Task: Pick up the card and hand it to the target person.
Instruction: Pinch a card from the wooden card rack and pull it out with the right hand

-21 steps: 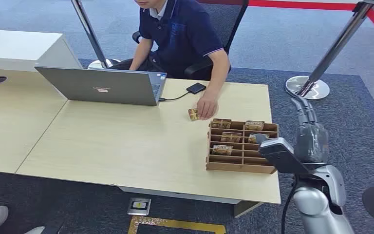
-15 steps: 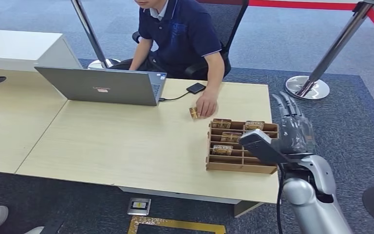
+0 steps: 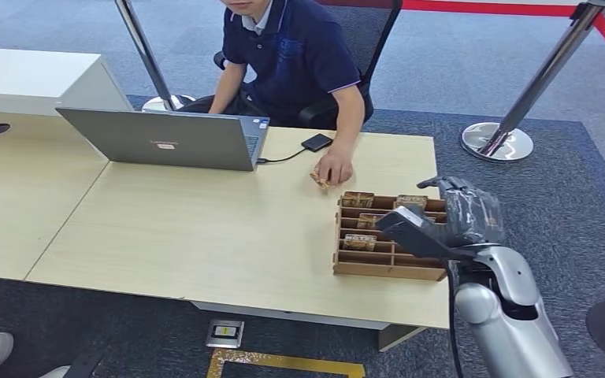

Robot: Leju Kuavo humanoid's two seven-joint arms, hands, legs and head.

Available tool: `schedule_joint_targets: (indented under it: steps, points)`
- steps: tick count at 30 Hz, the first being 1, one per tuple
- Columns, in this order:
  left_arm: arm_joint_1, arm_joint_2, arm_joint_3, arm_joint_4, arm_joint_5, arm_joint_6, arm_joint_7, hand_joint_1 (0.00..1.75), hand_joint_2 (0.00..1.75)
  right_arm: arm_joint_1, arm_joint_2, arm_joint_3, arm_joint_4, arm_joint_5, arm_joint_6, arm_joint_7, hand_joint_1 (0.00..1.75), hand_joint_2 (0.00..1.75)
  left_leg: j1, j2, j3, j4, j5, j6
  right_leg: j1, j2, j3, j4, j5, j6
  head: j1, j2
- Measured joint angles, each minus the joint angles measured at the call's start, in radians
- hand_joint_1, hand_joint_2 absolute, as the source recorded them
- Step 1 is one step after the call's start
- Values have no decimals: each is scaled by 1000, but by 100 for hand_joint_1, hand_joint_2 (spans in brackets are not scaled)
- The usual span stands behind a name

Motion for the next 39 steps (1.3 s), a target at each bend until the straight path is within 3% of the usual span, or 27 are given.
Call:
schedule_joint_targets:
  steps: [8, 25, 29, 34, 39]
  points:
    - [0, 5, 0, 1, 2, 0, 0, 0, 175, -19, -32, 47, 11, 86, 31, 27, 89, 175, 0, 0, 0, 0, 0, 0, 0, 0, 0, 0, 0, 0, 0, 0]
    - [2, 6, 0, 1, 19, 2, 0, 0, 175, -16, -56, 86, 53, 72, 41, 40, 83, 175, 0, 0, 0, 0, 0, 0, 0, 0, 0, 0, 0, 0, 0, 0]
    - [2, 6, 0, 2, 21, 4, 1, 0, 175, -14, -57, 87, 68, 66, 43, 43, 93, 175, 0, 0, 0, 0, 0, 0, 0, 0, 0, 0, 0, 0, 0, 0]
    - [3, 6, 1, 2, 23, 4, 5, 0, 175, -18, -56, 88, 98, 60, 36, 50, 74, 175, 0, 0, 0, 0, 0, 0, 0, 0, 0, 0, 0, 0, 0, 0]
    - [4, 6, 1, 2, 23, 4, 8, 0, 175, -25, -55, 89, 141, 58, 19, 51, 89, 175, 0, 0, 0, 0, 0, 0, 0, 0, 0, 0, 0, 0, 0, 0]
